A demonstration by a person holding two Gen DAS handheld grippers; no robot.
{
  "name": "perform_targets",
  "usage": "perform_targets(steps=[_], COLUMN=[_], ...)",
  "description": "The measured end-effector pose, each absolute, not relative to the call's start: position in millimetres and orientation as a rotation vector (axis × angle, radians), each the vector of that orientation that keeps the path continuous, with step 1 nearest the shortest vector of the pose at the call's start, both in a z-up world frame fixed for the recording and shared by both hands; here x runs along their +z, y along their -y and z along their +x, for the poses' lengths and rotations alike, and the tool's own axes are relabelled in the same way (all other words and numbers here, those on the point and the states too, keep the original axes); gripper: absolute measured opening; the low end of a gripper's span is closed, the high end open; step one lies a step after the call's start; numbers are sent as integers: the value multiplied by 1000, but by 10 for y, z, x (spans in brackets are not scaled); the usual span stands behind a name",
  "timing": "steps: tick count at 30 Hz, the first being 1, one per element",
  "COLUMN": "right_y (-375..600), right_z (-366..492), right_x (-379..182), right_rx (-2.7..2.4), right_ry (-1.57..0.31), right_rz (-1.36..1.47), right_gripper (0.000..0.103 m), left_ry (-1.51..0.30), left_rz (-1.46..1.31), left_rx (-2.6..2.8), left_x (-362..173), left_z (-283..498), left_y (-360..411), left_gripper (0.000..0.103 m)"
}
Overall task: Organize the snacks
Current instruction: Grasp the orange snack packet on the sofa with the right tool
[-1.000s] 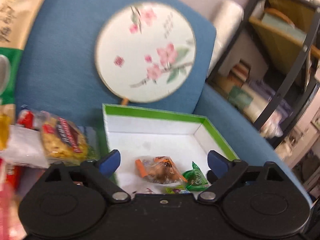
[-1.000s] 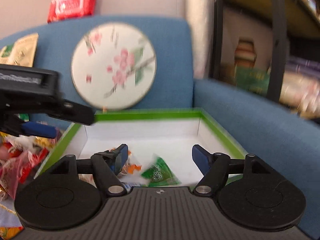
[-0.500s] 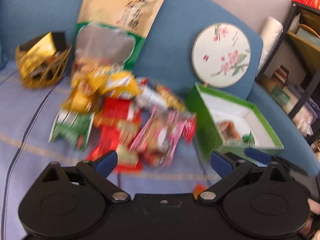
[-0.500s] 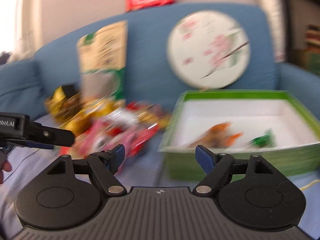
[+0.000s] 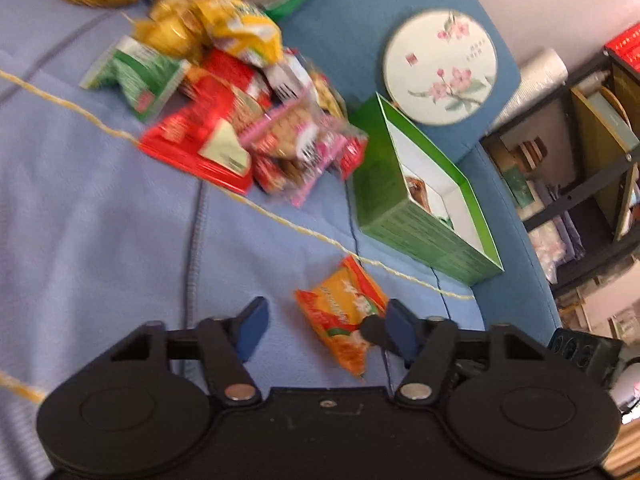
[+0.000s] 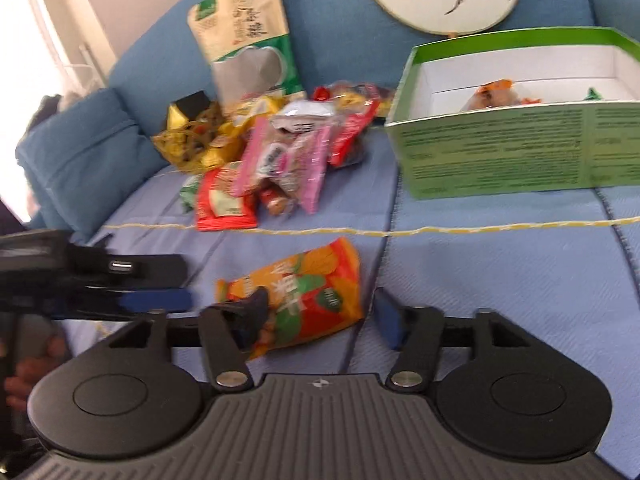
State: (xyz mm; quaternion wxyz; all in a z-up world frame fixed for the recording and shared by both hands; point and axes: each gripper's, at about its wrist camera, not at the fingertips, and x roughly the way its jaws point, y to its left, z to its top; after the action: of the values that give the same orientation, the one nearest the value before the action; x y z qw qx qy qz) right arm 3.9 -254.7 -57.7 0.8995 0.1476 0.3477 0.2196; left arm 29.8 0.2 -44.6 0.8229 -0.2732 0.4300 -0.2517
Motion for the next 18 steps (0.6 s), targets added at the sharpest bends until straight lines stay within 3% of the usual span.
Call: perform_targets(steps=[4,11,13,14,16,18], right_y=[2592,2667,2629,2621,2588,2552], right_z=[2,80,72,76,80,59], right_x=[-584,-624,-622,-625,-641,-600], right_rx=[472,465,460,465,473,454], right_ry=[-721,-745,-746,-745,-749,-726], right_rz=[345,390,362,354,346,300], right_gripper=[84,84,82,81,62,52], left_ry=[-927,-940,-938,-938,-944,-936], left_rz=[-546,-542,-552,-547,-506,-495], left_rx=[-557,-588,-584,-579,-573,-571], left_x=[-515,-556,-572,-573,-586,-570], left_z=[401,380,385,398,434,447], left_y=[116,112,100,107,164,201], left_gripper=[26,27,19,0,0,0])
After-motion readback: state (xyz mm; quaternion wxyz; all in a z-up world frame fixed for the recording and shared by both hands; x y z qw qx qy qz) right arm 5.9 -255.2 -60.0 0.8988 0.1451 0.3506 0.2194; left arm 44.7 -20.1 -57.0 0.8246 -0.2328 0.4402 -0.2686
